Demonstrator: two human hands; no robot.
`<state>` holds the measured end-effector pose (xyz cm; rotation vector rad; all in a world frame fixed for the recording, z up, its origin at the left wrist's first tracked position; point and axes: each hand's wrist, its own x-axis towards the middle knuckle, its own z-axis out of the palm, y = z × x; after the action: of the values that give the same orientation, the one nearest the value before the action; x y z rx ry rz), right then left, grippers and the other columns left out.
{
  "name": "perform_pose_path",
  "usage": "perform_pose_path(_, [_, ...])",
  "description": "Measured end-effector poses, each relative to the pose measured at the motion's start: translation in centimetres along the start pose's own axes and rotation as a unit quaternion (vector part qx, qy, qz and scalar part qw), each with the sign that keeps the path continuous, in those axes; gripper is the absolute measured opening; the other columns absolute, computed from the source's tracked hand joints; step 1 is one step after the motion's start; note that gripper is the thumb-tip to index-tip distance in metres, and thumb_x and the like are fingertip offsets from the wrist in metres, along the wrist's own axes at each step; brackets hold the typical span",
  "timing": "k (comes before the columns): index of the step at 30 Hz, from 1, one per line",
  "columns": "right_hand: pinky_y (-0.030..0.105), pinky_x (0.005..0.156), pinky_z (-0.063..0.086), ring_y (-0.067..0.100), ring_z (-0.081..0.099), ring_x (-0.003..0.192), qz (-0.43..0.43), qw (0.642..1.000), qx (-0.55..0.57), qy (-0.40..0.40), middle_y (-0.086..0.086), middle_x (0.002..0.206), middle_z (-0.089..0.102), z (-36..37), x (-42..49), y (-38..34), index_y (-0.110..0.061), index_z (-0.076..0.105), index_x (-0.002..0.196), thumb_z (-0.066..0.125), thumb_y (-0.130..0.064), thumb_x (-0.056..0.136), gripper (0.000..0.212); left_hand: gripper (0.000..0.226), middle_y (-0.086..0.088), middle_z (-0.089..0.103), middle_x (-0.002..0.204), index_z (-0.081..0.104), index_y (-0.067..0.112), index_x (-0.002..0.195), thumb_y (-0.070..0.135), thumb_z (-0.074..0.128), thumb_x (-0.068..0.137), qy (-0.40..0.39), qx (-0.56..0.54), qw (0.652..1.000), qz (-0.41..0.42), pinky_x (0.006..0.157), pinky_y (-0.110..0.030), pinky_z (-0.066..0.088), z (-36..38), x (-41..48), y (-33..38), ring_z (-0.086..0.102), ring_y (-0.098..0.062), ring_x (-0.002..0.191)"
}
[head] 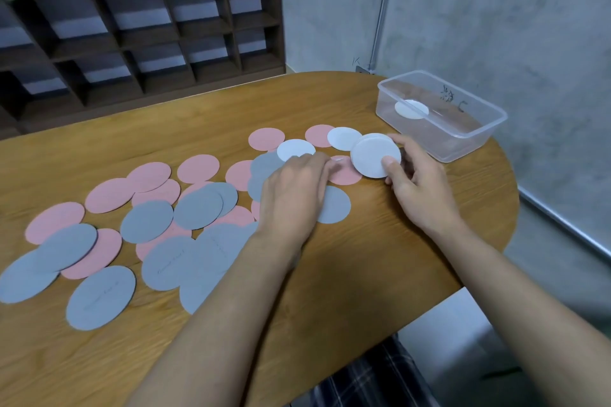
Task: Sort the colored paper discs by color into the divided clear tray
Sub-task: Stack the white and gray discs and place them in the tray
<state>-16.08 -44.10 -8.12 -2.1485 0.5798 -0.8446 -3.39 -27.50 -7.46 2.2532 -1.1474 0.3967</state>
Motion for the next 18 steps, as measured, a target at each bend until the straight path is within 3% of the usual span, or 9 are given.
perform_pose_path(3, [0.044, 0.083, 0.053, 0.026, 0.063, 0.081, -0.007, 1.000, -0.004, 0.002, 0.001, 0.087, 0.067, 0.04, -0.10, 0.08, -0.031, 0.061, 0.132, 0.055, -0.021, 0.103, 0.031, 0.031, -0.003, 0.067, 0.085, 0.070, 0.011, 0.091, 0.028, 0.050, 0.106, 0.090, -0.030, 0.995, 0.021, 0.062, -0.039, 0.050, -0.32, -0.16, -0.29, 0.059, -0.025, 0.082])
perform_pose_path(6, [0.047, 0.084, 0.054, 0.027, 0.064, 0.080, -0.012, 1.000, -0.001, -0.002, 0.001, 0.087, 0.069, 0.07, -0.20, 0.09, -0.032, 0.062, 0.134, 0.056, -0.023, 0.103, 0.033, 0.020, -0.005, 0.069, 0.092, 0.072, 0.009, 0.098, 0.019, 0.056, 0.105, 0.098, -0.100, 0.990, 0.013, 0.071, -0.039, 0.052, -0.28, -0.34, -0.33, 0.062, -0.024, 0.084])
perform_pose_path(10, [0.032, 0.085, 0.053, 0.019, 0.065, 0.076, -0.018, 1.000, 0.007, -0.014, -0.002, 0.078, 0.068, -0.03, -0.44, -0.09, -0.036, 0.060, 0.142, 0.054, -0.021, 0.104, 0.041, 0.015, -0.003, 0.073, 0.098, 0.073, 0.008, 0.104, 0.014, 0.059, 0.104, 0.087, -0.172, 0.981, -0.002, 0.082, -0.032, 0.049, -0.41, -0.18, -0.33, 0.063, -0.018, 0.090])
perform_pose_path(15, [0.019, 0.082, 0.050, 0.009, 0.064, 0.076, -0.017, 0.999, 0.013, -0.033, -0.005, 0.076, 0.068, 0.02, -0.57, -0.21, -0.040, 0.053, 0.148, 0.052, -0.021, 0.107, 0.046, 0.023, 0.005, 0.072, 0.090, 0.074, 0.015, 0.122, 0.017, 0.066, 0.100, 0.043, -0.211, 0.976, -0.018, 0.078, -0.019, 0.051, -0.97, -0.44, 0.13, 0.065, -0.009, 0.082])
perform_pose_path(18, [0.019, 0.085, 0.049, 0.010, 0.064, 0.078, -0.036, 0.997, 0.026, -0.063, 0.000, 0.080, 0.069, -0.06, -0.79, -0.65, -0.039, 0.052, 0.149, 0.049, -0.017, 0.109, 0.046, 0.028, 0.008, 0.072, 0.083, 0.075, 0.020, 0.124, 0.020, 0.072, 0.096, 0.026, -0.231, 0.972, -0.037, 0.077, -0.014, 0.053, -0.99, -0.60, 0.53, 0.067, -0.007, 0.078])
